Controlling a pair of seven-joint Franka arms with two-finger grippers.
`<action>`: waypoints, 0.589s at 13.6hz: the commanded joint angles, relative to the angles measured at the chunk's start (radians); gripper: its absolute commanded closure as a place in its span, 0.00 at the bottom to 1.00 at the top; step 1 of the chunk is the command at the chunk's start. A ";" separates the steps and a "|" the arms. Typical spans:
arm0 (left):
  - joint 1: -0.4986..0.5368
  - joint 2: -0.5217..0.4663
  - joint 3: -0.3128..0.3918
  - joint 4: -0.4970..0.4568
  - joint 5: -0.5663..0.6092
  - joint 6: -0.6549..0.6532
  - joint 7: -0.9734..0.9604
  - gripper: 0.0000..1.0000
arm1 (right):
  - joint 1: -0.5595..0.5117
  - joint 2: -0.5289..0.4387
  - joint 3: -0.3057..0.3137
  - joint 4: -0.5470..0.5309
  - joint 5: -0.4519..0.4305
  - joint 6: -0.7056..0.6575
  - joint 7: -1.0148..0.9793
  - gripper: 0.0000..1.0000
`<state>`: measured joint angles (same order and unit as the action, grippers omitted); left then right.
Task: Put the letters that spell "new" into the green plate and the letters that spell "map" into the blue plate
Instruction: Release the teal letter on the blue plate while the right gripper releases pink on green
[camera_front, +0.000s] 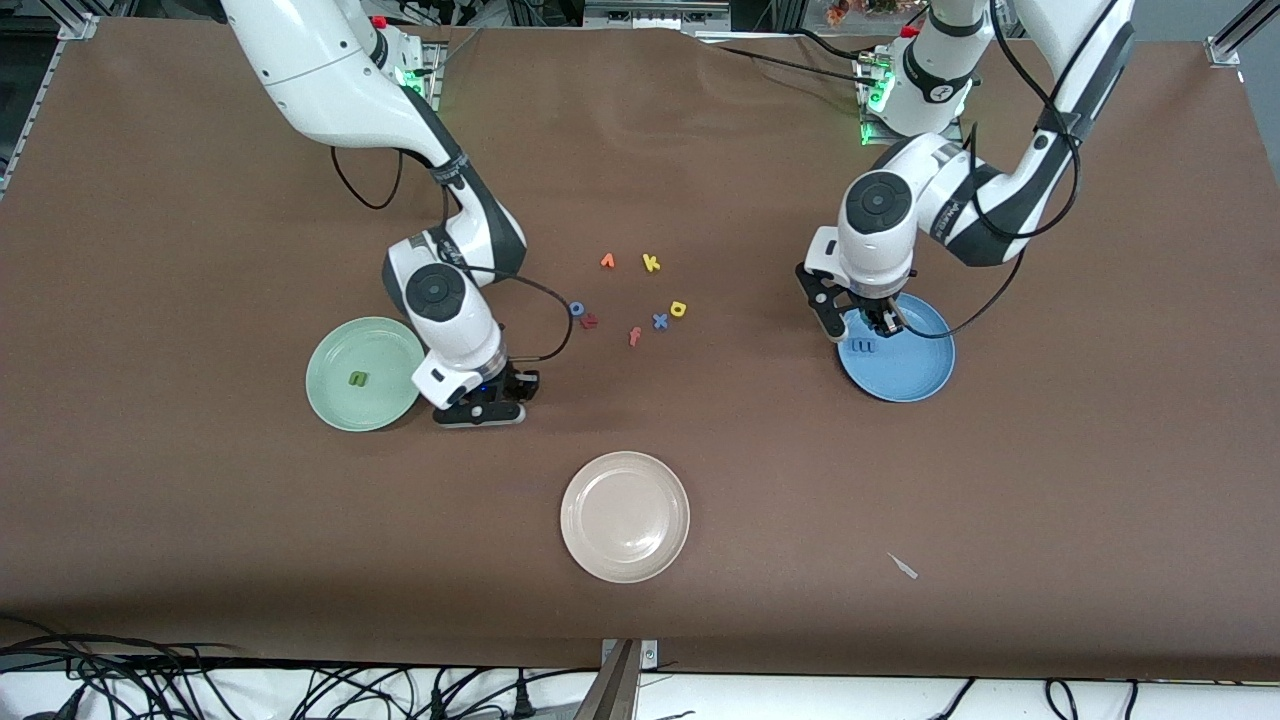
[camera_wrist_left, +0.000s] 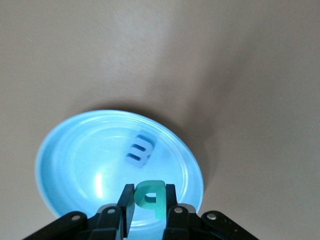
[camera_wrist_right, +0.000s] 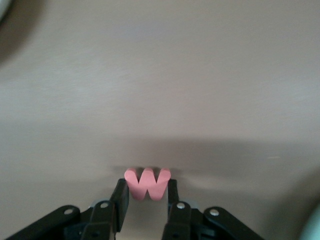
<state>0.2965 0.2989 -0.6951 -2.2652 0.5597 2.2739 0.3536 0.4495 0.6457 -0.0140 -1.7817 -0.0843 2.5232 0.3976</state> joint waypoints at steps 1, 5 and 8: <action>0.026 0.011 -0.011 -0.033 0.040 0.058 -0.013 0.81 | -0.072 -0.113 -0.003 -0.018 0.006 -0.151 -0.171 0.79; 0.046 0.019 -0.018 -0.022 0.063 0.050 -0.019 0.00 | -0.100 -0.237 -0.052 -0.160 0.008 -0.222 -0.289 0.79; 0.047 0.008 -0.024 0.004 0.049 0.032 -0.018 0.00 | -0.100 -0.299 -0.086 -0.397 0.008 0.004 -0.287 0.79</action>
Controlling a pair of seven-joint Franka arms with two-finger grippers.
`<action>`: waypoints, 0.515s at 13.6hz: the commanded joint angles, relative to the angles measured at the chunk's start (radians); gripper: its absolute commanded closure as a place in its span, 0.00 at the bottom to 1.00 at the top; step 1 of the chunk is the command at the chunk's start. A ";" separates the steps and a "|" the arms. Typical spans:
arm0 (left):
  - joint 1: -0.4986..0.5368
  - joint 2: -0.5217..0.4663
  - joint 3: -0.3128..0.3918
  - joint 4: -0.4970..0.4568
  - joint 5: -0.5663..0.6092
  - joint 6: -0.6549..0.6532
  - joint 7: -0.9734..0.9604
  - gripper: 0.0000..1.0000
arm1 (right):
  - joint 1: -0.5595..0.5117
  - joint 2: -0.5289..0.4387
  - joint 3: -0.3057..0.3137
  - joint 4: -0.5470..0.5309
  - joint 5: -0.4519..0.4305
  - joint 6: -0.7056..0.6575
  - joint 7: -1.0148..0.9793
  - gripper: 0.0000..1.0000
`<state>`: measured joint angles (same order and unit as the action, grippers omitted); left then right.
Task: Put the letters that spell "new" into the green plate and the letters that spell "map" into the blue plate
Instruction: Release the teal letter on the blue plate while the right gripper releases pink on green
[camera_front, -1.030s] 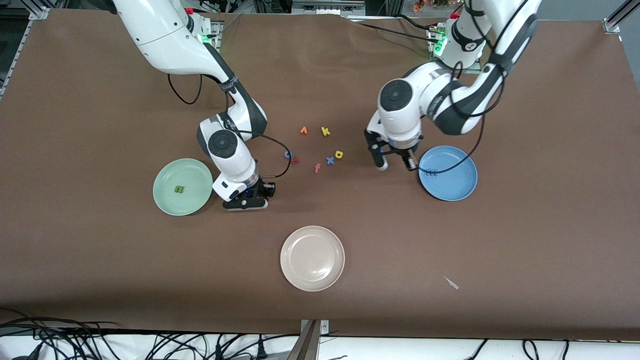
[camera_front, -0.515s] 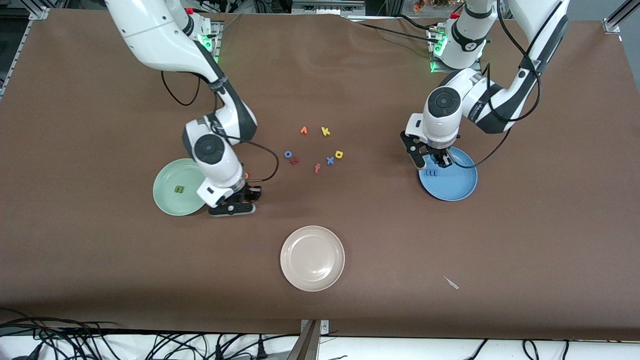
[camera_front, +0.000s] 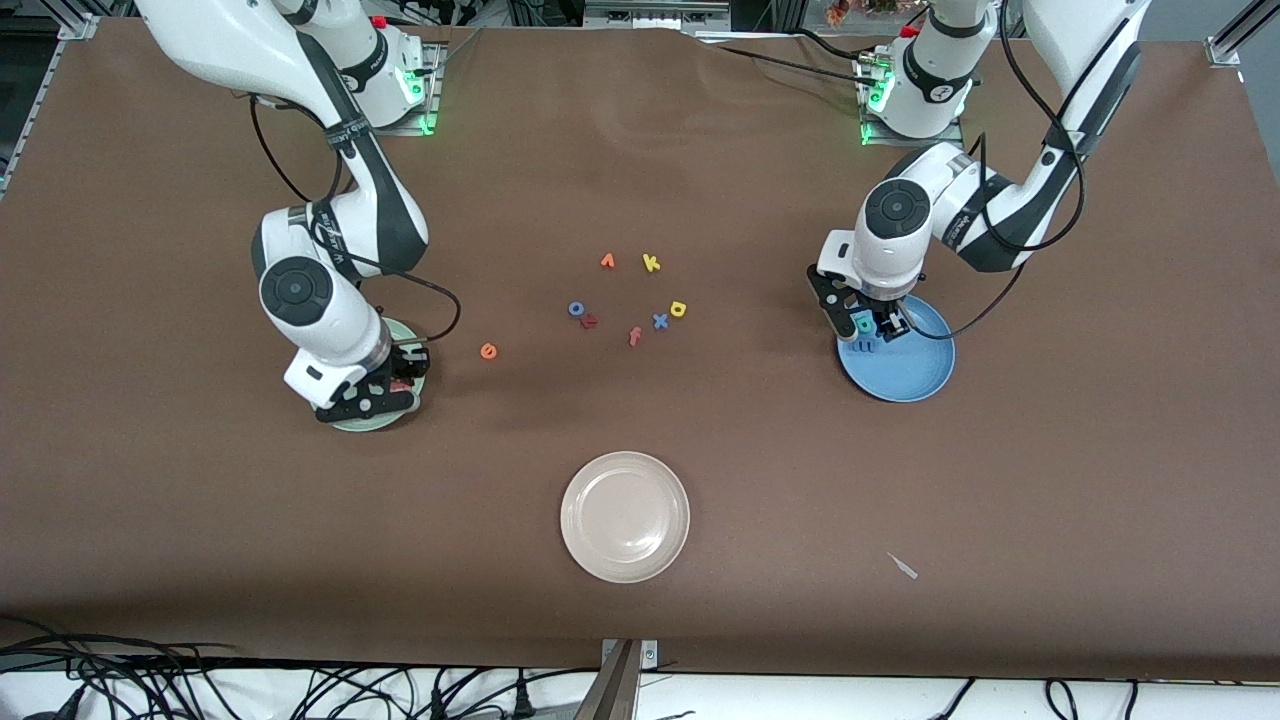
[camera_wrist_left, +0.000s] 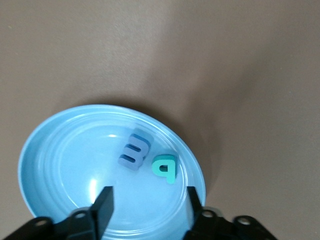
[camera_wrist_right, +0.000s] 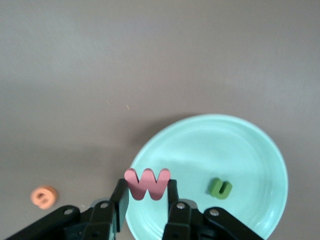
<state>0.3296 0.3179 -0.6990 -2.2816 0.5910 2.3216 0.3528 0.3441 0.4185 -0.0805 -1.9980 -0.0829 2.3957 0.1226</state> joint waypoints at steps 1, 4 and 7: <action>0.012 -0.017 -0.037 0.046 0.013 -0.052 -0.017 0.00 | 0.006 -0.075 -0.021 -0.217 0.006 0.166 -0.012 0.78; 0.002 -0.016 -0.103 0.149 -0.107 -0.184 -0.018 0.00 | 0.006 -0.076 -0.041 -0.240 0.005 0.175 -0.017 0.73; -0.017 -0.002 -0.131 0.171 -0.129 -0.188 -0.014 0.00 | 0.006 -0.076 -0.042 -0.235 0.006 0.177 -0.015 0.28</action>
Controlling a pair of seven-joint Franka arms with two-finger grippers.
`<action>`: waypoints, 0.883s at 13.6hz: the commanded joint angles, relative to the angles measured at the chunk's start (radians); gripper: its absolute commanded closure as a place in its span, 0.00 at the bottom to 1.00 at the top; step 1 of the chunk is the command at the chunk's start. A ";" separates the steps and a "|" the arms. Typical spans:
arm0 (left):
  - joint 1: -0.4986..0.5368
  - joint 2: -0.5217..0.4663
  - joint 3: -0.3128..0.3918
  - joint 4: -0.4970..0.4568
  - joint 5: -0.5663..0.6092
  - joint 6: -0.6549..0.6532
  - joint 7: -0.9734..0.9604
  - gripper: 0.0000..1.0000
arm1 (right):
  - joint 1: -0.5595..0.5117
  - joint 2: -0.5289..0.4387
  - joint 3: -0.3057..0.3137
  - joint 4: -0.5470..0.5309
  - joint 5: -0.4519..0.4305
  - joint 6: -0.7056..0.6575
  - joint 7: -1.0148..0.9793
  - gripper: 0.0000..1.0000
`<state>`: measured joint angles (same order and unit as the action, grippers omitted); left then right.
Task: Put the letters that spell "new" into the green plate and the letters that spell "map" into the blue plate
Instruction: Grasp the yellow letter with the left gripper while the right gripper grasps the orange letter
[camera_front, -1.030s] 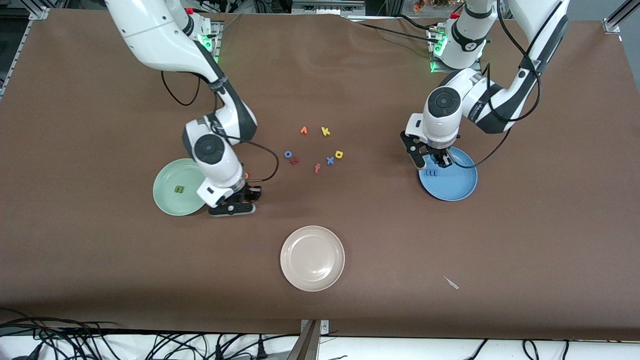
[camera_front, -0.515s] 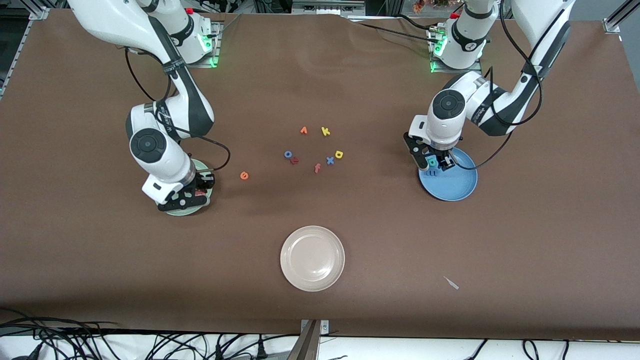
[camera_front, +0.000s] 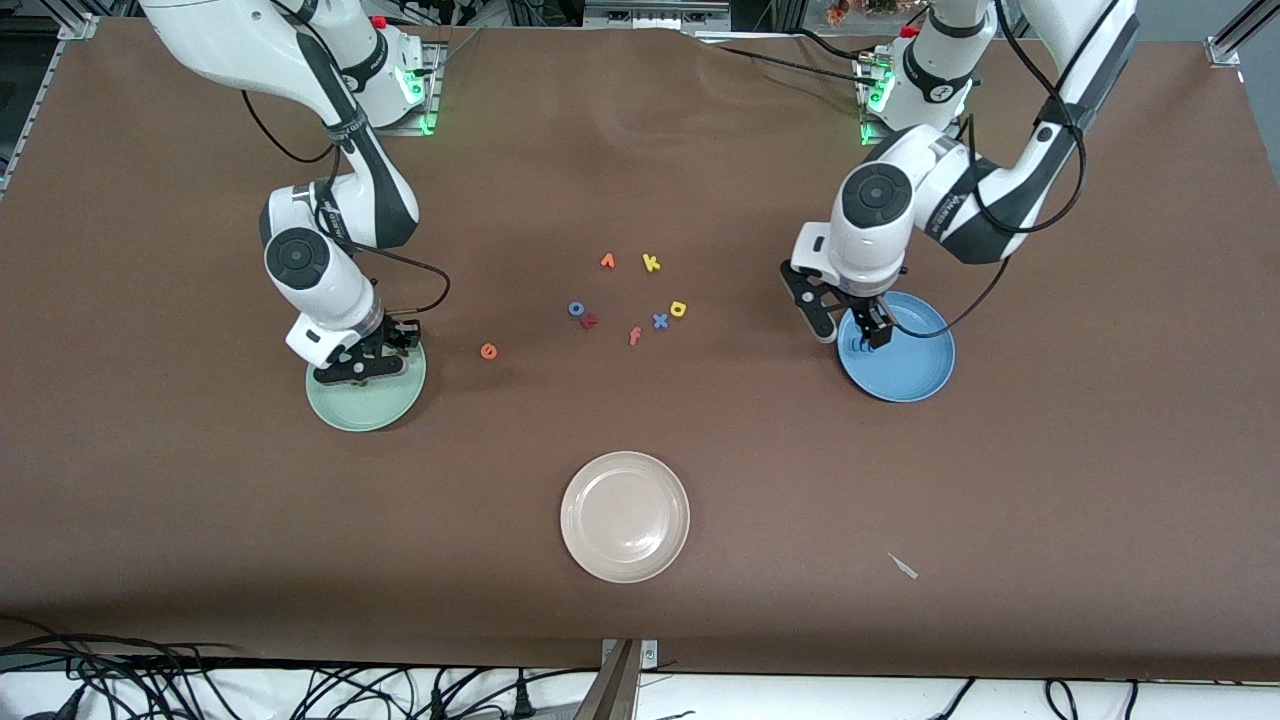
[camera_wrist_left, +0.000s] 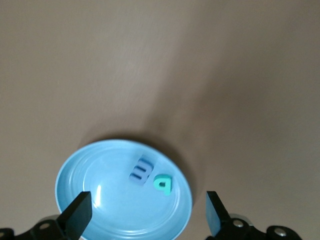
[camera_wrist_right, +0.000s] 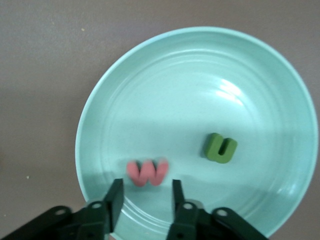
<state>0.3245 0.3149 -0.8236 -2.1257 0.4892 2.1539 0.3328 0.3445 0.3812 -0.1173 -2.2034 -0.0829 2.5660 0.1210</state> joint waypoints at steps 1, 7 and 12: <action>-0.030 0.001 -0.012 0.027 -0.027 -0.020 0.006 0.00 | 0.007 -0.039 -0.004 -0.029 0.006 0.005 -0.003 0.26; -0.252 0.248 -0.009 0.265 -0.024 -0.020 -0.035 0.00 | 0.014 -0.036 0.119 0.033 0.006 -0.007 0.266 0.25; -0.546 0.315 0.148 0.320 0.087 -0.009 -0.121 0.12 | 0.065 0.010 0.157 0.050 0.005 0.006 0.449 0.25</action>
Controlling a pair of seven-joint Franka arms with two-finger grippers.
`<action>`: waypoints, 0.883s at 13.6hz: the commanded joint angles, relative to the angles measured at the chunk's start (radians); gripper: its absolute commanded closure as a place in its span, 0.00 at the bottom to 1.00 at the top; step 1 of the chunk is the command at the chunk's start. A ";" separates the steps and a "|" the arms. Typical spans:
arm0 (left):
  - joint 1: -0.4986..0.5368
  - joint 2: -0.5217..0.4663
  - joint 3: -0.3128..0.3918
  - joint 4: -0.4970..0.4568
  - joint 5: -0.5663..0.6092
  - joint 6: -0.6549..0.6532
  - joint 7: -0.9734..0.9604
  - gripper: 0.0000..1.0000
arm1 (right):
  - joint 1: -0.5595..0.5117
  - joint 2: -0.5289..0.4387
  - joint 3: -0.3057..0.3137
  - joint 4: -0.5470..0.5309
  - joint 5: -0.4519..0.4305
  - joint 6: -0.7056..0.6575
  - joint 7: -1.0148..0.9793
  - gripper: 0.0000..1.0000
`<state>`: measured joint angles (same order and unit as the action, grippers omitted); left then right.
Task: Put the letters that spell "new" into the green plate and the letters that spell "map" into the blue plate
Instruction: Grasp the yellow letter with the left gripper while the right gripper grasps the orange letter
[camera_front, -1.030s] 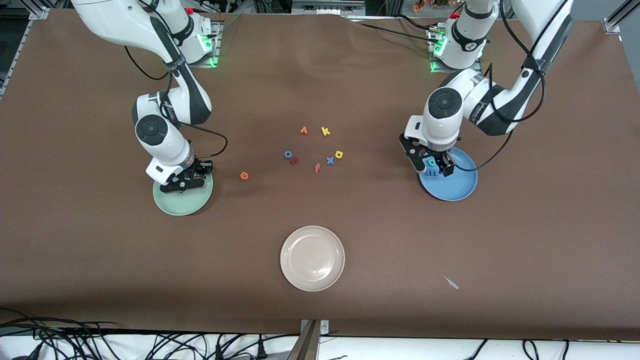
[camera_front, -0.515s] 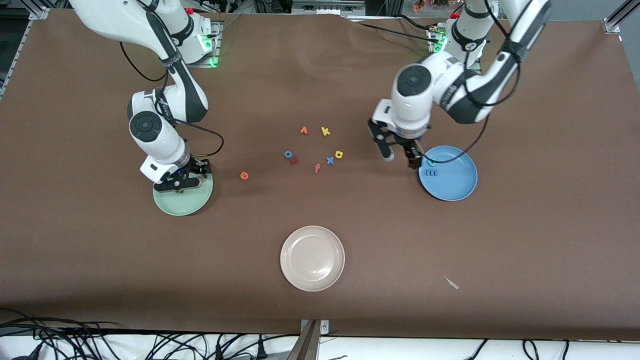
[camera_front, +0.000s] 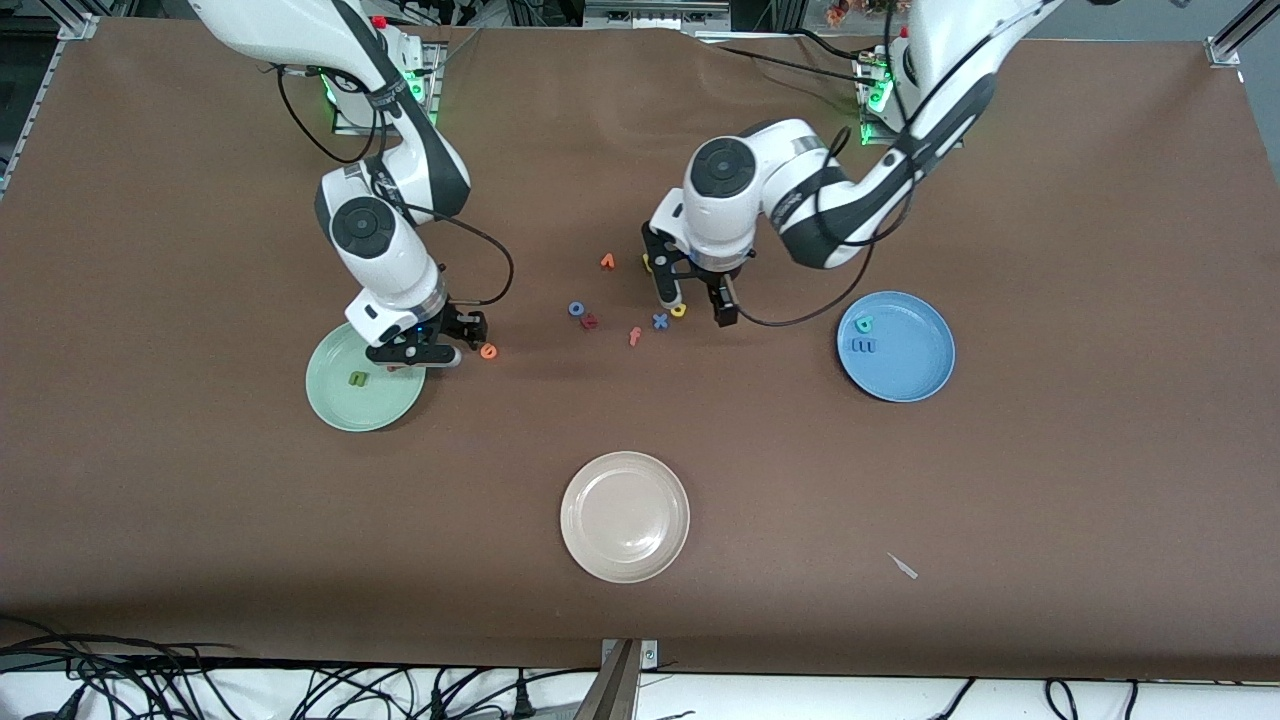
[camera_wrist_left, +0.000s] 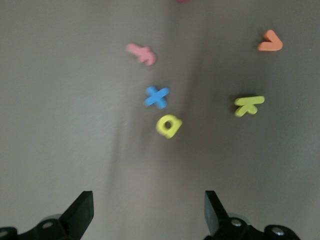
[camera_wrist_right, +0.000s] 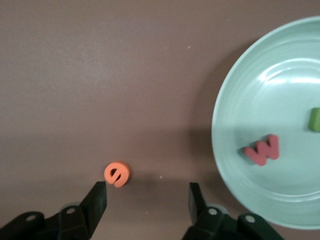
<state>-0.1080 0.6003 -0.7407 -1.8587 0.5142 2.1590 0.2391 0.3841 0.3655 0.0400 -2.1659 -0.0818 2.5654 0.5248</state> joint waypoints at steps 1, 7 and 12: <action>-0.133 0.051 0.081 0.058 0.097 -0.002 -0.030 0.12 | 0.048 0.032 -0.002 0.012 0.004 0.027 0.067 0.25; -0.136 0.124 0.101 0.061 0.165 0.127 -0.032 0.11 | 0.088 0.093 -0.015 0.012 -0.013 0.114 0.109 0.25; -0.141 0.173 0.109 0.061 0.214 0.163 -0.035 0.12 | 0.090 0.099 -0.042 0.028 -0.029 0.118 0.099 0.26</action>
<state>-0.2413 0.7424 -0.6328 -1.8222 0.6915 2.3116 0.2060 0.4696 0.4588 -0.0039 -2.1449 -0.0939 2.6771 0.6184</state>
